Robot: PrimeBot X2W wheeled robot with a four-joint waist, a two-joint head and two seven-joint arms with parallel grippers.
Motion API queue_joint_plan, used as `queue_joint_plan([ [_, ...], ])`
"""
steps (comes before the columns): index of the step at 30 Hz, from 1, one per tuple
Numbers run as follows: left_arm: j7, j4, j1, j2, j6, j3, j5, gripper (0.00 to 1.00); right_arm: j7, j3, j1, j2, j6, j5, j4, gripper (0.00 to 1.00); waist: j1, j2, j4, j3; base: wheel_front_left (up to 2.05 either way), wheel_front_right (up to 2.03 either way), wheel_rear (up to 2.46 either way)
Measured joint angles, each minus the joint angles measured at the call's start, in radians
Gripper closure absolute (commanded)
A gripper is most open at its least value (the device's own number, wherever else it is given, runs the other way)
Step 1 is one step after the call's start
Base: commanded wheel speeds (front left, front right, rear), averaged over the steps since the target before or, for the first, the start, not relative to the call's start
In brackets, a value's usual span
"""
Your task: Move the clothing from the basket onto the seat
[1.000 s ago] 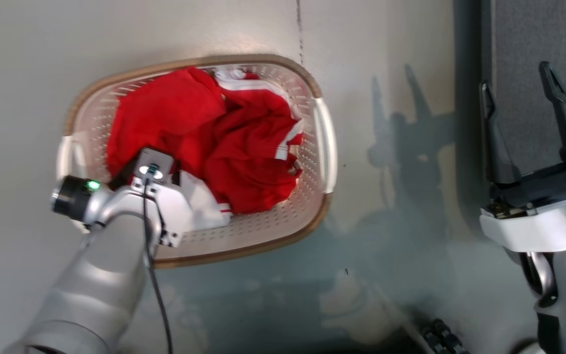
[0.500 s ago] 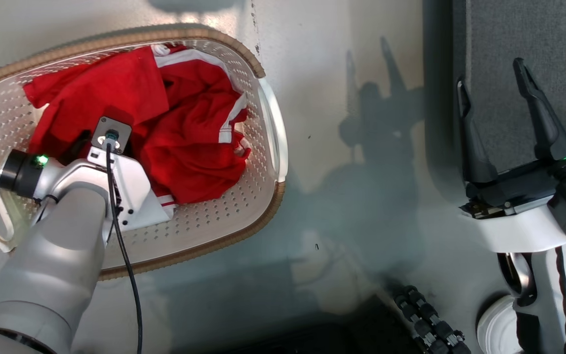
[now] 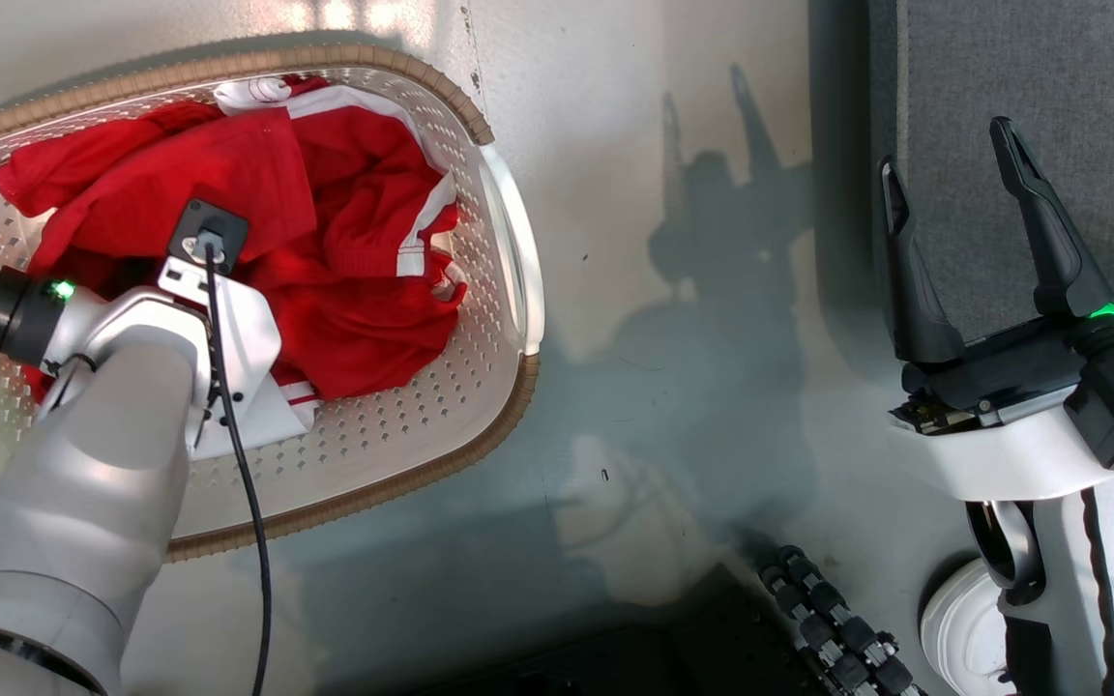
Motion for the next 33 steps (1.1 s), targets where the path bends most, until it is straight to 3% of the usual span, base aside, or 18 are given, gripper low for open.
queue_joint_plan([
  [3, 0.017, -0.001, -0.005, 0.001, -0.005, -0.003, -0.005, 0.00, 0.000, 0.000, 0.000, 0.000, 0.000, 0.000, 0.000, 0.00, 0.0000, 0.0000, -0.002, 0.005, 0.00, 0.00, 0.00],
  [4, 0.023, -0.002, -0.007, 0.001, -0.011, -0.002, -0.009, 0.14, 0.000, 0.000, 0.000, 0.000, 0.000, 0.000, 0.000, 0.00, 0.0000, 0.0000, -0.002, 0.006, 0.00, 0.00, 0.00],
  [5, 0.028, -0.003, -0.009, 0.002, -0.015, -0.002, -0.011, 0.80, 0.000, 0.000, 0.000, 0.000, 0.000, 0.000, 0.000, 0.00, 0.0000, 0.0000, -0.002, 0.006, 0.00, 0.00, 0.00],
  [6, 0.028, -0.003, -0.009, 0.001, -0.024, -0.004, -0.012, 1.00, 0.000, -0.001, 0.000, 0.000, 0.000, 0.000, 0.001, 0.00, 0.0000, 0.0000, -0.002, 0.007, 0.00, 0.00, 0.00],
  [22, 0.038, 0.004, 0.034, 0.001, -0.044, -0.016, -0.041, 1.00, 0.000, -0.011, -0.021, -0.005, 0.000, -0.001, 0.021, 0.00, 0.0000, 0.0000, 0.000, -0.059, 0.00, 0.00, 0.00],
  [25, 0.029, 0.004, 0.048, -0.015, -0.035, 0.003, -0.072, 1.00, 0.000, -0.018, -0.021, -0.006, 0.000, -0.001, 0.038, 0.00, 0.0000, 0.0000, 0.005, -0.103, 0.00, 0.00, 0.00],
  [33, -0.011, 0.004, 0.113, -0.062, -0.069, 0.005, -0.105, 1.00, 0.000, -0.043, -0.009, -0.017, 0.000, -0.005, 0.076, 0.00, 0.0000, 0.0000, 0.029, -0.264, 0.00, 0.00, 0.00],
])
